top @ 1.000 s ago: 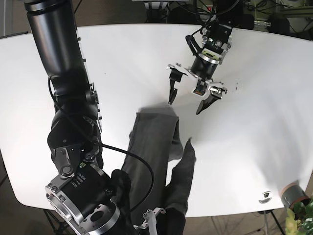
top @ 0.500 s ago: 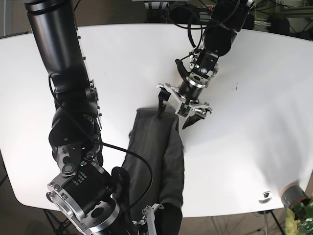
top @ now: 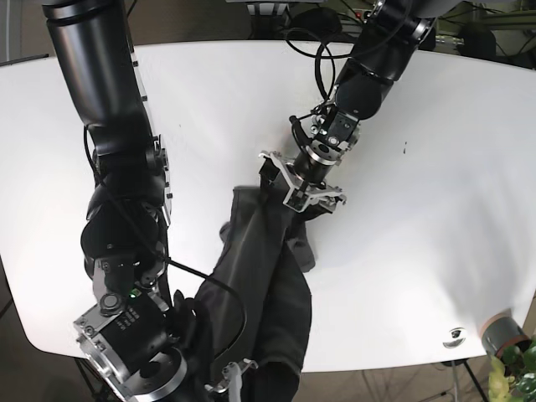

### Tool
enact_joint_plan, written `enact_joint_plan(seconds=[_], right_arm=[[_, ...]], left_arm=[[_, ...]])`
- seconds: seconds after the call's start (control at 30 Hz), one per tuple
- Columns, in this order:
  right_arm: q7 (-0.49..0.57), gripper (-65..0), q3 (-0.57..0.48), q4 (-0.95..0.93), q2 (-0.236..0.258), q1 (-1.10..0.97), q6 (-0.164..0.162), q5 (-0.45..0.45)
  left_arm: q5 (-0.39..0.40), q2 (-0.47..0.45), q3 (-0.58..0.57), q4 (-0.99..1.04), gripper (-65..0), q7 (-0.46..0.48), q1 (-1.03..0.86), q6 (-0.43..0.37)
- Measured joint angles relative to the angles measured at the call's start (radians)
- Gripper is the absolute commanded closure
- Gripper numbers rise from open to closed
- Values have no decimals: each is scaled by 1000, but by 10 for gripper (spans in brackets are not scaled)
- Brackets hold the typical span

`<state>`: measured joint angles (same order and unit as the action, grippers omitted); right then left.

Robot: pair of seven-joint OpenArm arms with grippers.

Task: Fold the T-shirt properly
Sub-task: 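Grasp the hanging shirt's hem with the left gripper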

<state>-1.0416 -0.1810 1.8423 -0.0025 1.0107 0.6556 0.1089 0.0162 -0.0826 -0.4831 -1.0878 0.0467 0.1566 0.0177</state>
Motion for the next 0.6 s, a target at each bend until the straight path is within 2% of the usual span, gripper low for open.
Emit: enact_joint_plan(seconds=[0.1,0.2,0.27,0.37,0.4,0.47,0.6], right_arm=[[-5,-25,19,-5,6,5,0,20],[-6,-25,18,-26,8,9,0,16],[-7,-25,16,-35,5,10,0,16],[-6,-25,16,-35,5,17,0,14],[-6,-25,21,-35,6,22,0,15],[-6,-25,53,-38,9,28,0,-4],[-10,-25,101,-83,18,56,-1,18]], left_arm=[[7,2,-3,32,-493,30,11,1],[6,4,-2,34,-396,21,16,0],[8,5,-4,34,-228,25,13,2],[4,5,-2,36,-24,21,16,3],[2,5,-1,37,0,16,21,4],[2,5,0,38,0,4,31,2],[2,-5,15,-5,-3,-10,34,-2]])
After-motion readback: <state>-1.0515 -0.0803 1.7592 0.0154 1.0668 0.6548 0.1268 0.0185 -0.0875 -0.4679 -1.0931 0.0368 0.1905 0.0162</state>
